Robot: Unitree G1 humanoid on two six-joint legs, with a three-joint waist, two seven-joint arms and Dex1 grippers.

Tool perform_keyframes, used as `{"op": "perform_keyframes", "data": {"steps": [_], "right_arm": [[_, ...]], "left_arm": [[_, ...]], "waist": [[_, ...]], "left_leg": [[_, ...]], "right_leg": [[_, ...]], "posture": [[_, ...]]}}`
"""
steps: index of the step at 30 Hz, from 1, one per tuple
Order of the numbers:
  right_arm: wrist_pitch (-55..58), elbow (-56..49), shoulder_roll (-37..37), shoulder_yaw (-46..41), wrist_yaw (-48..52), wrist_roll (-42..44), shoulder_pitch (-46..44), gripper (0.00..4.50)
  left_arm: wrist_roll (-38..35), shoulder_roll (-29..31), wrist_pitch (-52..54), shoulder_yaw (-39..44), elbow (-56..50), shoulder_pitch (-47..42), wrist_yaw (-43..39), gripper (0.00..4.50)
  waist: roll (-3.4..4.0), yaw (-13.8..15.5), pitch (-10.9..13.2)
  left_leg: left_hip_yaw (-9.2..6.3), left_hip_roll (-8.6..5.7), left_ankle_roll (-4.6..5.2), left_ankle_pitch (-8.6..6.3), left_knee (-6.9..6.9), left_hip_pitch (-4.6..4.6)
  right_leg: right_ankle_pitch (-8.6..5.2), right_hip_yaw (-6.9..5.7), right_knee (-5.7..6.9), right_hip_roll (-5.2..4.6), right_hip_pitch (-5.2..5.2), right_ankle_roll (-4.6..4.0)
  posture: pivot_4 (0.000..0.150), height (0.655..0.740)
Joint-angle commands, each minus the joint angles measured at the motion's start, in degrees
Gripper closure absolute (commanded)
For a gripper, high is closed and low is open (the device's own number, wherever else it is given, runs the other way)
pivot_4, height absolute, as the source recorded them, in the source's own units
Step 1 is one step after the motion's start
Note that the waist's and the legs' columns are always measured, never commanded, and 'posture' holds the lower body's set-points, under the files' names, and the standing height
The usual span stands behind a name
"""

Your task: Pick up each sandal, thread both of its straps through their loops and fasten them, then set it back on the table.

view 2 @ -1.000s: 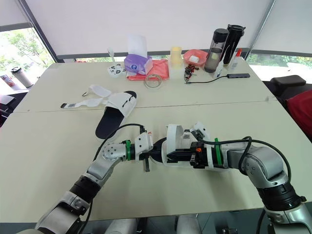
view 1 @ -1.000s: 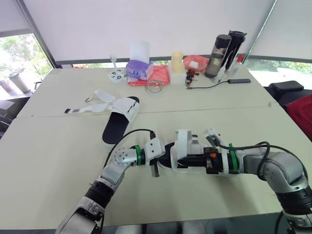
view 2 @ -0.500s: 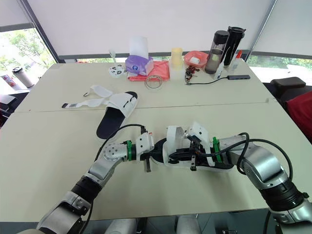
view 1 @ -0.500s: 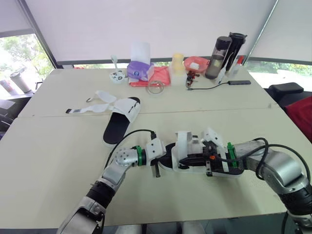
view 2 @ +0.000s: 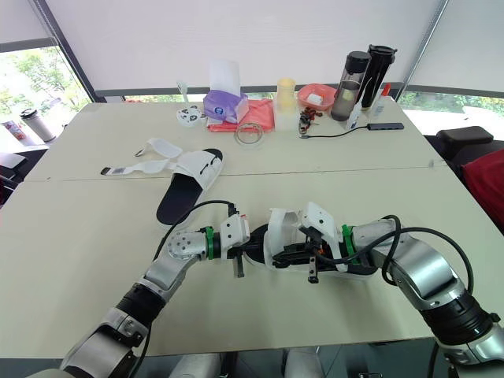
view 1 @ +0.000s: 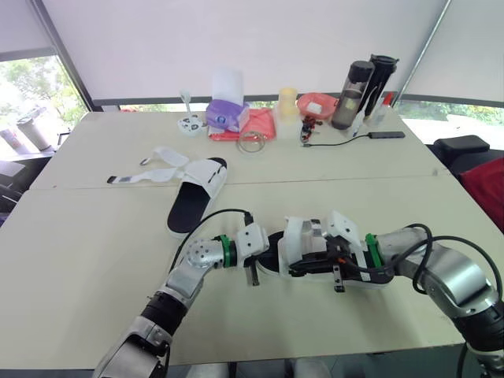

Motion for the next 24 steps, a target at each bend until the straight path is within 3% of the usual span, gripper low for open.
{"op": "perform_keyframes", "data": {"steps": [1,6,8,14,18,21,24], "right_arm": [[3.3,1.1,-0.8,0.9,0.1,-0.4,2.5,3.67],[4.4,1.6,1.4,-2.5,-2.2,1.4,2.4,1.14],[7.7,2.1,3.3,-6.8,-3.4,6.0,1.9,0.21],[17.5,3.1,9.1,-15.1,-8.6,17.4,0.0,0.21],[20.8,2.9,10.9,-16.9,-11.4,20.5,-1.1,0.21],[21.8,2.7,11.8,-16.9,-13.1,21.4,-1.4,1.05],[21.9,1.9,11.6,-15.9,-13.9,20.8,-1.2,2.49]], "left_arm": [[2.4,0.7,1.1,-0.1,2.8,0.4,0.9,4.50],[2.5,0.7,0.8,-0.1,3.1,0.4,1.0,4.50],[2.5,0.7,0.7,-0.1,3.2,0.3,1.0,4.50],[2.6,0.5,0.3,-0.3,3.8,-0.1,0.9,4.50],[2.6,0.4,0.2,-0.4,3.8,0.0,0.9,4.50],[2.6,0.4,0.2,-0.5,3.9,0.2,0.9,4.50],[2.7,0.4,0.3,-0.5,3.8,0.4,1.0,4.50]], "waist": [[0.00,0.0,0.0],[0.00,-0.1,0.0],[-0.01,-0.1,0.0],[0.00,-0.1,0.0],[0.02,-0.1,0.0],[0.02,-0.1,0.0],[0.03,-0.1,0.0]], "left_leg": [[0.00,0.00,0.00,0.00,0.00,0.00],[-0.02,0.00,0.00,0.00,0.00,0.00],[-0.01,0.00,0.00,0.00,0.00,0.01],[-0.02,0.02,0.00,0.00,0.00,-0.01],[-0.02,0.02,0.01,0.01,0.00,-0.07],[-0.01,0.02,0.01,0.01,0.00,-0.07],[-0.01,0.02,0.01,0.01,-0.03,-0.09]], "right_leg": [[0.00,0.00,0.00,0.00,0.00,0.00],[0.00,-0.01,0.00,0.00,0.00,0.00],[0.00,0.00,0.00,0.00,0.01,0.00],[0.02,0.02,0.01,0.00,0.01,-0.03],[0.03,0.03,0.04,0.00,-0.02,-0.04],[0.03,0.02,0.04,0.00,-0.03,-0.04],[0.03,0.02,0.04,0.01,-0.03,-0.04]], "posture": [[0.150,0.7400],[0.150,0.7400],[0.150,0.7400],[0.150,0.7400],[0.150,0.7400],[0.150,0.7400],[0.150,0.7400]]}}
